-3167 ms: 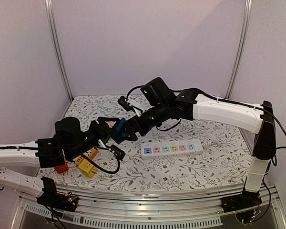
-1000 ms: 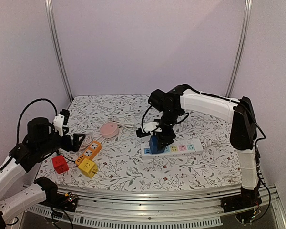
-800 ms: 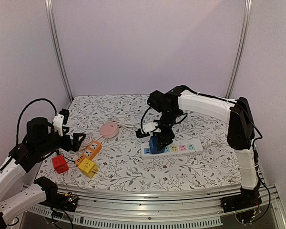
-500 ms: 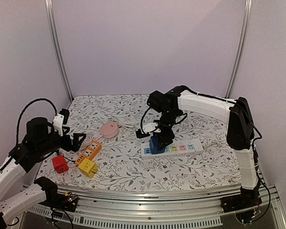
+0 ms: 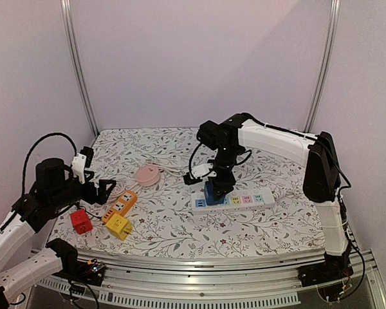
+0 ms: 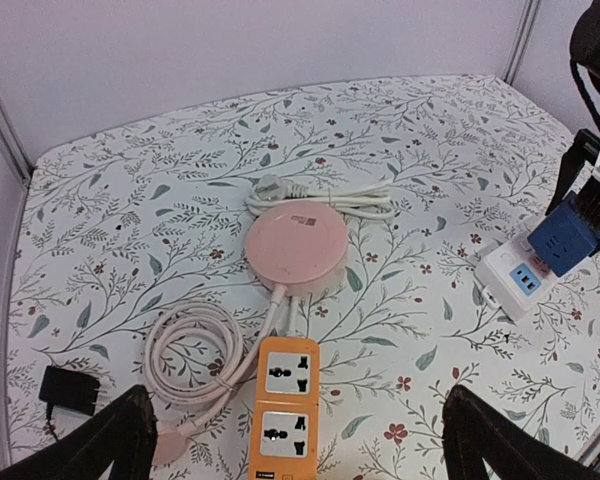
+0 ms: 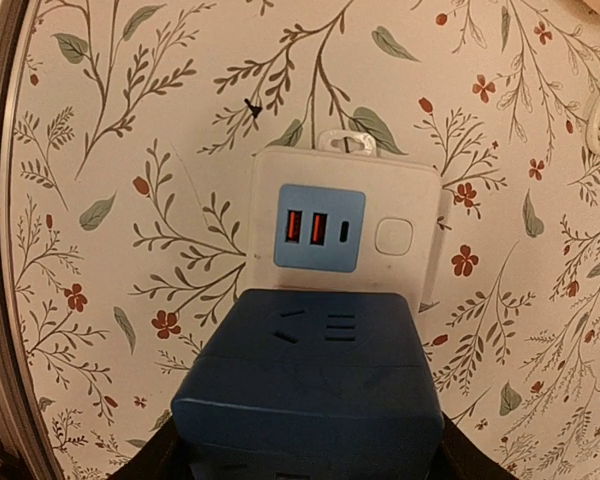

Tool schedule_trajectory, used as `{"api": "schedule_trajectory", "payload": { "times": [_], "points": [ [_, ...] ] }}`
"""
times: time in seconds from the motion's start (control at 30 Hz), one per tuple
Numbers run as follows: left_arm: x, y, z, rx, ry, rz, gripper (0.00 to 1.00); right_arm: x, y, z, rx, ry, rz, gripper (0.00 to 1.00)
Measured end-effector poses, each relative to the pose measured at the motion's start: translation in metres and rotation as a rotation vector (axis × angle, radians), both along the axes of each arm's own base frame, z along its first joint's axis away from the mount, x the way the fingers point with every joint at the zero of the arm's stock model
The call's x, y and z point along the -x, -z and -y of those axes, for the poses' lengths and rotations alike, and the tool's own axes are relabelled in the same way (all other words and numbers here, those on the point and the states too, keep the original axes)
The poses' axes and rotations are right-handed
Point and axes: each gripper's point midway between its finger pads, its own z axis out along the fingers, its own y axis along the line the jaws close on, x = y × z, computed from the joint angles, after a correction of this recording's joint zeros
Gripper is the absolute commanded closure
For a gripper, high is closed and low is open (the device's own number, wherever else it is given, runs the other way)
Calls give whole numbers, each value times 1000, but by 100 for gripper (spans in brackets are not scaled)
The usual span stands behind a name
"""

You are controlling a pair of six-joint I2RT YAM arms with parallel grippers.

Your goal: Insert the plug

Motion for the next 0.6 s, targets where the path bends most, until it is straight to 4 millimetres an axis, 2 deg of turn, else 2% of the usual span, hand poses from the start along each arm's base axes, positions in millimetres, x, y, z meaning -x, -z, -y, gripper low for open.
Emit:
{"api": "schedule_trajectory", "payload": {
  "times": [0.17,0.6],
  "points": [
    [0,0,0,0,-1,1,1,2,-5,0,23,-4,22,100],
    [0,0,0,0,-2,1,1,7,-2,-4,15,-4,-3,100]
  ]
}}
